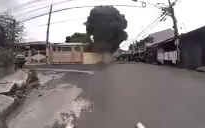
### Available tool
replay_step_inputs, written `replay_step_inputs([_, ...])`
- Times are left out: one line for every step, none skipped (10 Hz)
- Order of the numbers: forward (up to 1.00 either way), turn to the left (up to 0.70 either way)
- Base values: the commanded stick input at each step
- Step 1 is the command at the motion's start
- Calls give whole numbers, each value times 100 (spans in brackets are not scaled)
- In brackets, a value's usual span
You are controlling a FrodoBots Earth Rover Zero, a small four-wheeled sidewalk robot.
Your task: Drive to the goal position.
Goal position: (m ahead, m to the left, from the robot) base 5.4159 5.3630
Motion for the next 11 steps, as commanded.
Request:
replay_step_inputs([70, 14])
replay_step_inputs([70, 14])
replay_step_inputs([70, 14])
replay_step_inputs([70, 14])
replay_step_inputs([70, 14])
replay_step_inputs([70, 14])
replay_step_inputs([70, 14])
replay_step_inputs([70, 14])
replay_step_inputs([70, 14])
replay_step_inputs([70, 14])
replay_step_inputs([70, 14])
